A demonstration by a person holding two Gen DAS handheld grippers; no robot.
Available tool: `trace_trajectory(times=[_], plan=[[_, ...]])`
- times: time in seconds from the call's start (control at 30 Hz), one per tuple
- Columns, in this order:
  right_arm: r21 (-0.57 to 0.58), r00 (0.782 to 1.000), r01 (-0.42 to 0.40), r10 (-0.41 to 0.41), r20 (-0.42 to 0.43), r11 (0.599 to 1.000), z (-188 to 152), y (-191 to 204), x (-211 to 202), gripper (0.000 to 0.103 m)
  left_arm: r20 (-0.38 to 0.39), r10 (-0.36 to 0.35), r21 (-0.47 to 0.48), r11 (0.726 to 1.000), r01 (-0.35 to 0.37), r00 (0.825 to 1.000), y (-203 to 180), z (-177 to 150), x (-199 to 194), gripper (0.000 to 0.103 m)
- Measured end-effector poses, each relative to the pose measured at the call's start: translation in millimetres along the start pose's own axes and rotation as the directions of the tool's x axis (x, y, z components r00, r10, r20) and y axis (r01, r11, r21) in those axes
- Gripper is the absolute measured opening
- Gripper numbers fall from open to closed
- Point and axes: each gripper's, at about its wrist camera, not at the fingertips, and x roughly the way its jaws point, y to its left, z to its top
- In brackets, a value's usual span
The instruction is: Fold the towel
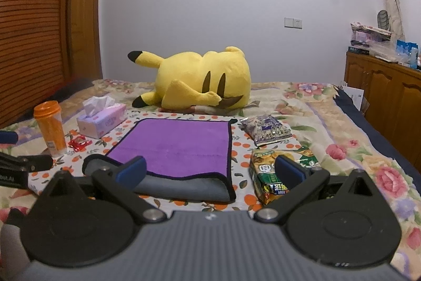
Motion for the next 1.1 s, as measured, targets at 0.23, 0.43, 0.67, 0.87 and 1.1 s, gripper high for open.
trace_trajectory(times=[0.23,0.43,0.67,0.87,1.1], plan=[[-0.019,1.0,-0.002,0.002,-0.024,1.0,2.6,0.9,15.5,0.103,-0.021,-0.012,0.002,1.0,0.012,1.0,2.2,3.0,16.2,0.103],[-0.029,0.999,-0.011,0.01,-0.037,1.0,4.8,0.5,29.7,0.103,-0.041,-0.012,0.009,1.0,0.013,0.999,4.5,4.5,31.0,0.103],[-0.033,0.998,-0.029,0.027,-0.057,0.999,7.1,-0.7,45.7,0.103,-0.06,-0.016,0.003,1.0,0.016,0.998,9.5,8.4,51.2,0.103],[-0.035,0.996,-0.044,0.041,-0.085,0.998,8.2,-2.9,60.6,0.103,-0.08,-0.023,0.014,1.0,0.024,0.997,10.8,9.5,68.6,0.103],[-0.038,0.992,-0.058,0.053,-0.113,0.998,8.6,-4.5,80.8,0.103,-0.108,-0.052,0.003,0.999,0.053,0.993,16.0,8.7,88.0,0.103]])
